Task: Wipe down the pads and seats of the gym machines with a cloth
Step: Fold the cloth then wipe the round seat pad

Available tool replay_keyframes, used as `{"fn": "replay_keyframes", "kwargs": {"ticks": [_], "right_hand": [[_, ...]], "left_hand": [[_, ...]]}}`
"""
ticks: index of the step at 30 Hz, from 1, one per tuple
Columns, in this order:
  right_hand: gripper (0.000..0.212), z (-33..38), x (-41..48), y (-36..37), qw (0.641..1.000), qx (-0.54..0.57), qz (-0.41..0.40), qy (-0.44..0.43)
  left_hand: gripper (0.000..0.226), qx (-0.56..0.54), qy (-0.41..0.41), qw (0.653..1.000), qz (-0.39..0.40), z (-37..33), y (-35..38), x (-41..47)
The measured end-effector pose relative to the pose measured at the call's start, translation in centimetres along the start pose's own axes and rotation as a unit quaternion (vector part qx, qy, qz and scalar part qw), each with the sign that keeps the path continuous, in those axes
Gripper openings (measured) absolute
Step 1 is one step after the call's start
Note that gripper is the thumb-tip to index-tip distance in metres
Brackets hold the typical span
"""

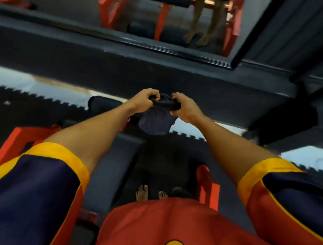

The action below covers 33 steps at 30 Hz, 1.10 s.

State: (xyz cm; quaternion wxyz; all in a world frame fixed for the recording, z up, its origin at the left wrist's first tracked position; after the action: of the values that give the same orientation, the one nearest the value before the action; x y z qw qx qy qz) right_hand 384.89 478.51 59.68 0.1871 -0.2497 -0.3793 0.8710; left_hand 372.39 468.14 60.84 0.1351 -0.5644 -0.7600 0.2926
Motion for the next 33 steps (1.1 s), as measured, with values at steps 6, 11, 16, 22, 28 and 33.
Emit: {"fn": "replay_keyframes", "kwargs": {"ticks": [6, 11, 16, 22, 28, 33], "right_hand": [[0.038, -10.0, -5.1, -5.0, 0.986, 0.022, -0.064, 0.153], [0.055, -18.2, -8.9, -10.7, 0.967, 0.015, -0.117, 0.226], [0.05, -26.0, -14.7, -18.2, 0.934, 0.035, -0.196, 0.297], [0.028, -32.1, -24.4, -26.3, 0.876, 0.039, -0.275, 0.393], [0.039, -35.7, -33.0, -34.4, 0.799, 0.047, -0.366, 0.474], [0.024, -37.0, -39.4, -40.7, 0.728, 0.036, -0.427, 0.536]], "left_hand": [[0.029, 0.121, 0.099, 0.983, 0.097, -5.7, 7.5, 7.8], [0.023, 0.227, 0.241, 0.919, 0.215, -14.7, 15.6, 13.9], [0.018, 0.233, 0.33, 0.884, 0.234, -24.5, 22.6, 19.2], [0.015, 0.207, 0.396, 0.859, 0.251, -36.9, 29.8, 23.0], [0.013, 0.188, 0.482, 0.814, 0.266, -50.7, 35.5, 24.8], [0.009, 0.182, 0.566, 0.755, 0.277, -61.1, 38.6, 25.7]]}}
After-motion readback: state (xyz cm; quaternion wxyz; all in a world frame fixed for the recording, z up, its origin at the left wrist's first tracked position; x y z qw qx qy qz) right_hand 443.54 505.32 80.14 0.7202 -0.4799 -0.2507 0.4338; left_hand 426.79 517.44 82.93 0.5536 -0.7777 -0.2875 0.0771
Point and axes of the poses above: each hand's wrist, its own x-axis towards the middle knuckle, its own y-axis out of the palm, z = x × y, the point moved 9 cm from there along x, towards the middle knuckle, and after that the axes turned 6 degrees about y, right-handed, at the moved point
